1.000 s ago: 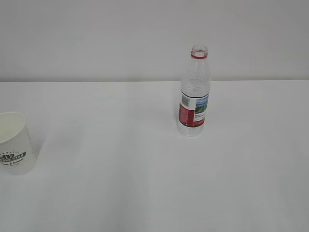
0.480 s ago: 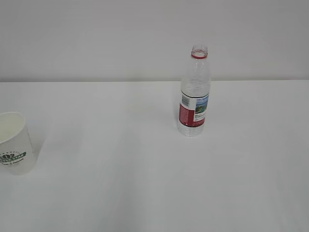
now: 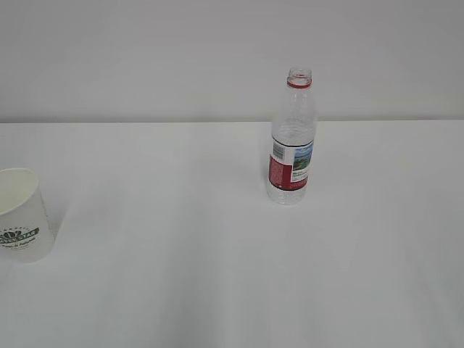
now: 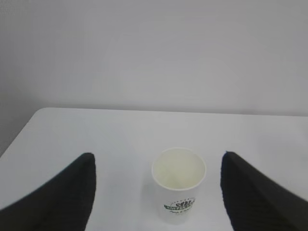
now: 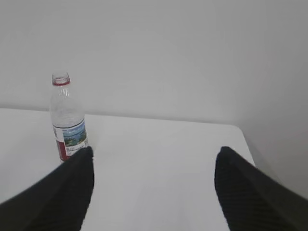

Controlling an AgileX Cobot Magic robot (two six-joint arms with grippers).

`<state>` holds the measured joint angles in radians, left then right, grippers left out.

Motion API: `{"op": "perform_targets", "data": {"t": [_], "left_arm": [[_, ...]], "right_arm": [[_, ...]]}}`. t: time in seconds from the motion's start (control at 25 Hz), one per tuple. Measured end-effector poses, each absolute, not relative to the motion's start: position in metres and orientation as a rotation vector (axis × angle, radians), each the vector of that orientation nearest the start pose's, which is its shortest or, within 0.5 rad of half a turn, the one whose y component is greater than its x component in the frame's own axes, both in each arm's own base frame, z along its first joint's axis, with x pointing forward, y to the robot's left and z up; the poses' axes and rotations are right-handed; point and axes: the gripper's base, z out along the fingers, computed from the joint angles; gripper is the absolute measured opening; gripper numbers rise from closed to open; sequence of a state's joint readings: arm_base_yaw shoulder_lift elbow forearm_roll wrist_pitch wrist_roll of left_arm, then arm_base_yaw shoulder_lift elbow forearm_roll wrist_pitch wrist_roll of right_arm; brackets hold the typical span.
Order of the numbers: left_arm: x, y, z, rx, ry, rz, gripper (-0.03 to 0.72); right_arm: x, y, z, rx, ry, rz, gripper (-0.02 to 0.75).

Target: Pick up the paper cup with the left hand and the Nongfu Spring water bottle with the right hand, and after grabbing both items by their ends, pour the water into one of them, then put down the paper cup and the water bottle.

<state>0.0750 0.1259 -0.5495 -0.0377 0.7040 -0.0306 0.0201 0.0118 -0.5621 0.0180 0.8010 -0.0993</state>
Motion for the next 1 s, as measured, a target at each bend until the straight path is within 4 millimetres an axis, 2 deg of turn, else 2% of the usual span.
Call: {"op": "perform_targets", "data": {"t": [0.2,0.52,1.0], "left_arm": [[0.031,0.000,0.328,-0.099,1.715,-0.007,0.587],[0.046,0.002,0.337,-0.099,1.648,-0.004,0.587],[0.086,0.006,0.338,-0.094,1.690,0.021,0.580]], "right_arm": [[0.008,0.001,0.327,-0.116,1.679,-0.056,0.588],[0.039,0.002,0.334,-0.121,1.700,-0.061,0.587],[0.091,0.002,0.335,-0.139,1.757,-0.075,0.587]]}}
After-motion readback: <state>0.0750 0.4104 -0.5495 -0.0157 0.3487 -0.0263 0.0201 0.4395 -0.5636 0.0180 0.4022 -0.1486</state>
